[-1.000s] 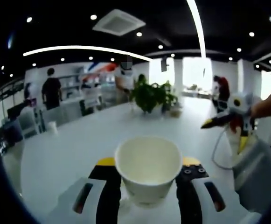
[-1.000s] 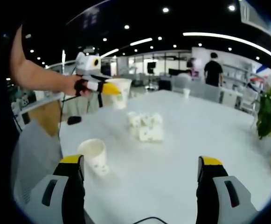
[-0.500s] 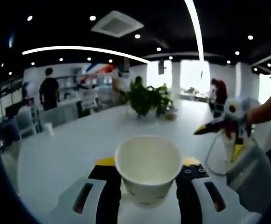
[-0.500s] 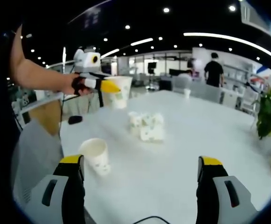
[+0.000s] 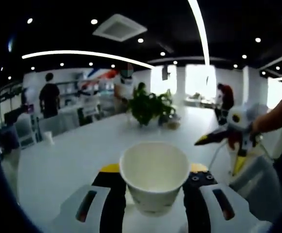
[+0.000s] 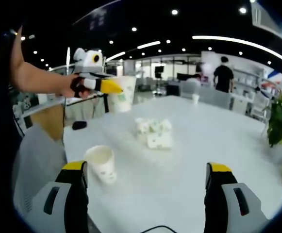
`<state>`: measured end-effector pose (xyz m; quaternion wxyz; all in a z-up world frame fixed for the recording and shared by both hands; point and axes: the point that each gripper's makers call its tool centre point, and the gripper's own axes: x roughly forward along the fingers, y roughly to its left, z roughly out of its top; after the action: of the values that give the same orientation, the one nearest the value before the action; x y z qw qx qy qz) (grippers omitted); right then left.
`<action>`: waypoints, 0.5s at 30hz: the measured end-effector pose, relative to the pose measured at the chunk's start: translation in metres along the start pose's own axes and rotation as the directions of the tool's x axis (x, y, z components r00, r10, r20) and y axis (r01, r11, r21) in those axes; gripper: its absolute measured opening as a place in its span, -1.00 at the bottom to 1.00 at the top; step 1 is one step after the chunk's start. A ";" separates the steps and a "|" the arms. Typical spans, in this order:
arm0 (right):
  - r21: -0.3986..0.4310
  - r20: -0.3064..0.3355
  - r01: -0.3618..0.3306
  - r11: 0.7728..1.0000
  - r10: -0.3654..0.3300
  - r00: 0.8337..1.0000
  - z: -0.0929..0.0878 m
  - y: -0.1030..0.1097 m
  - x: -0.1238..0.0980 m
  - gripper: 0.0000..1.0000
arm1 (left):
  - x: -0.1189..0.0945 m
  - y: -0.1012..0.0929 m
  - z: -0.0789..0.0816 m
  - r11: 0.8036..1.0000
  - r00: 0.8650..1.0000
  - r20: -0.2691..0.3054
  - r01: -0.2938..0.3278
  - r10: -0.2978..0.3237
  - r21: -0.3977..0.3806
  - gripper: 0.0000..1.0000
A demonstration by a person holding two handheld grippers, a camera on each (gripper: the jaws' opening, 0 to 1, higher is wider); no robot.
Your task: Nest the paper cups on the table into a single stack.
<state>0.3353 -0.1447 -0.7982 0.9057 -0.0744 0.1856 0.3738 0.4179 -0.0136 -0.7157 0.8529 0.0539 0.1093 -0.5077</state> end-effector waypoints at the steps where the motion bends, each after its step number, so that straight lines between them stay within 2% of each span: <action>1: -0.002 0.000 -0.001 1.000 0.001 1.000 0.000 0.000 0.000 1.00 | 0.000 0.000 0.001 1.000 1.000 0.000 0.001 -0.001 0.001 -0.13; 15: 0.000 0.002 0.004 1.000 -0.004 1.000 0.001 -0.002 -0.003 1.00 | -0.003 -0.019 0.019 1.000 1.000 0.020 0.022 -0.022 0.013 -0.13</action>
<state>0.3353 -0.1474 -0.7963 0.9066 -0.0743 0.1845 0.3723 0.4028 -0.0239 -0.6963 0.8479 0.0529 0.0980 -0.5183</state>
